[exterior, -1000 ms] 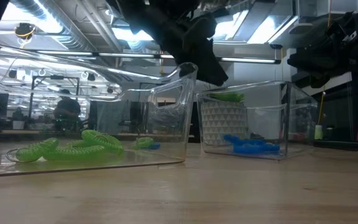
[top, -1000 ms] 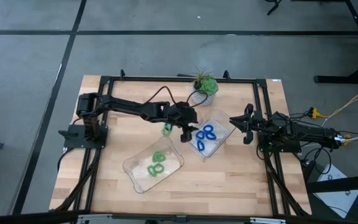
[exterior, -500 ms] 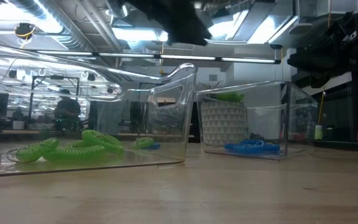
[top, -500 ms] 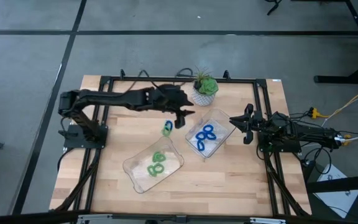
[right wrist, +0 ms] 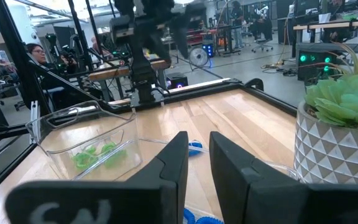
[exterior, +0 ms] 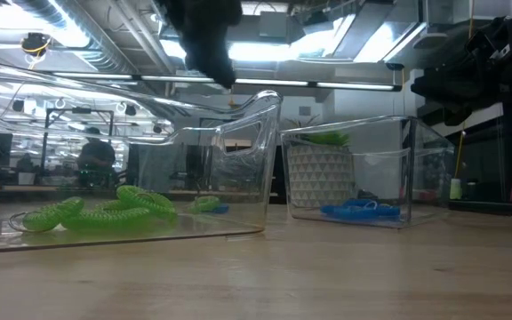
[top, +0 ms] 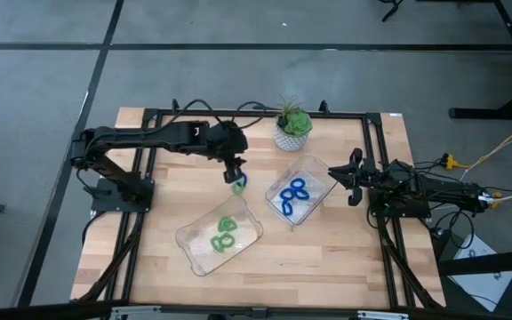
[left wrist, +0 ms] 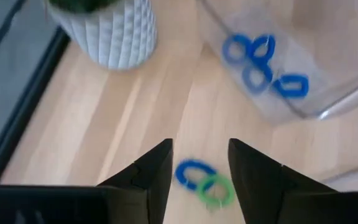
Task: Sort spring keychains
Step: Put the green spring keychain into the bottom transparent bin
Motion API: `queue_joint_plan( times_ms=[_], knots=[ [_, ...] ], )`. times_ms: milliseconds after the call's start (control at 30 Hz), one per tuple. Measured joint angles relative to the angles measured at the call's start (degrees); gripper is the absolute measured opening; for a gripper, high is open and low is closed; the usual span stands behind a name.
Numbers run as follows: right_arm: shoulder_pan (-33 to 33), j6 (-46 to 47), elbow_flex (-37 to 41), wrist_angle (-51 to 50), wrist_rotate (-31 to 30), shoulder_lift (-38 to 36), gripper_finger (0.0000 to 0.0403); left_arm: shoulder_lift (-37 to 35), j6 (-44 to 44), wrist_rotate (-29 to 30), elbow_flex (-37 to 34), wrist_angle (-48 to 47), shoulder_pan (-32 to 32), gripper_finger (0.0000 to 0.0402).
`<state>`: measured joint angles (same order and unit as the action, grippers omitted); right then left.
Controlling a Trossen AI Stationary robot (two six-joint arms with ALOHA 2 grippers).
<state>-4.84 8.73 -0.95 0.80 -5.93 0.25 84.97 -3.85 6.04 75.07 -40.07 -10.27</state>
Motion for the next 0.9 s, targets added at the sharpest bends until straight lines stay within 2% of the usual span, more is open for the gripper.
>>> queue_joint_plan(
  times_ms=[267,467,600,900],
  knots=[
    [0.02,0.00,0.00,0.00,0.00,0.00,0.0067,0.02,-1.40,-0.59,-2.32,-6.68,0.55,0.0150],
    [0.02,0.00,0.00,0.00,0.00,-0.02,0.0067,0.07,-3.43,-1.04,-8.74,-8.17,0.86,0.0148],
    [0.01,0.00,0.00,0.00,0.00,-0.01,0.0067,0.09,-5.97,-1.23,-12.19,-6.77,0.86,0.0148],
    [0.02,0.00,-0.02,0.00,0.00,-0.02,0.0067,1.04,-10.83,-0.76,-16.58,3.99,0.78,0.0145]
  ],
)
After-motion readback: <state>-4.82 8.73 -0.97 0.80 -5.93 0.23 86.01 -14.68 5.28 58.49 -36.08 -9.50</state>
